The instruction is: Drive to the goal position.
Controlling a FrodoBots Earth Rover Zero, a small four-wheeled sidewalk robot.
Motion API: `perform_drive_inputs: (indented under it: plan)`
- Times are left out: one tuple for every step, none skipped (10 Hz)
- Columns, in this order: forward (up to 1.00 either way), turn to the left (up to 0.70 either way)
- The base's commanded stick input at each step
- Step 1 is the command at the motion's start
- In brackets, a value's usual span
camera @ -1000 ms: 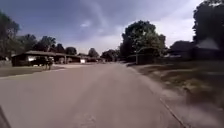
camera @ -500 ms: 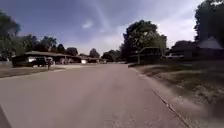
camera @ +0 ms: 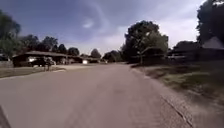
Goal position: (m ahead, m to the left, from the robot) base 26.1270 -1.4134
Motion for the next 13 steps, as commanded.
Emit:
perform_drive_inputs:
  plan:
    - [0.70, 0.03]
    - [0.70, 0.03]
    - [0.70, 0.03]
    - [0.70, 0.03]
    - [0.70, 0.03]
    - [0.70, 0.03]
    - [0.70, 0.03]
    - [0.70, 0.03]
    - [0.70, 0.03]
    - [0.70, 0.03]
    - [0.70, 0.03]
    - [0.70, 0.03]
    - [0.70, 0.03]
